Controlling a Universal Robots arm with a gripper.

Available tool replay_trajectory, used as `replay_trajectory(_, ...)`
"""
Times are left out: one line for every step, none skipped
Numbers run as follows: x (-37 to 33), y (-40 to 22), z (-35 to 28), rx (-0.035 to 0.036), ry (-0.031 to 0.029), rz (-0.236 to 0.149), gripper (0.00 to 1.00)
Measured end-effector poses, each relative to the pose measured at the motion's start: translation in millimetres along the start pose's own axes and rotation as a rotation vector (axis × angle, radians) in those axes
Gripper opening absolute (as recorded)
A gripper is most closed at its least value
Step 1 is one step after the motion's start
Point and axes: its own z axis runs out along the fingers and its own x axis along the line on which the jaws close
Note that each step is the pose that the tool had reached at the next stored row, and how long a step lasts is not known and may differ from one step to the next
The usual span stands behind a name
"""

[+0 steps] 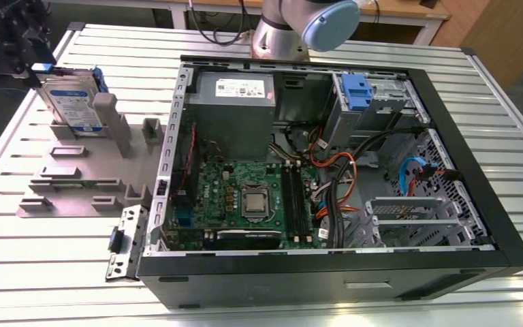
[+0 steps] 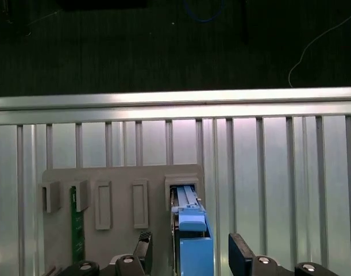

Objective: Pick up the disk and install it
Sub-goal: 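Pick up the disk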

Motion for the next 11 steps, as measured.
replay_trajectory(0.0,0.0,0.5,-0.0001,-0.0003,0.000,0.63)
replay_trajectory(0.0,0.1,0.5,-0.0003,-0.0005,0.000,0.63)
replay_trajectory(0.0,0.1,0.6,-0.0001,-0.0007,0.000,0.63)
replay_trajectory(-0.1,0.1,0.7,0.0002,-0.0009,0.000,0.63)
replay_trajectory(-0.1,0.1,0.8,0.0004,-0.0009,0.000,0.63)
replay_trajectory(0.0,0.0,0.8,0.0008,-0.0009,0.000,0.63)
replay_trajectory(0.0,0.1,0.8,0.0014,-0.0010,0.000,0.63)
replay_trajectory(0.0,0.1,0.9,0.0021,-0.0010,-0.001,0.63)
replay_trajectory(0.0,0.2,1.1,0.0028,-0.0010,-0.001,0.63)
replay_trajectory(0.0,0.2,1.2,0.0033,-0.0010,-0.001,0.63)
replay_trajectory(0.0,0.3,1.4,0.0038,-0.0011,-0.001,0.63)
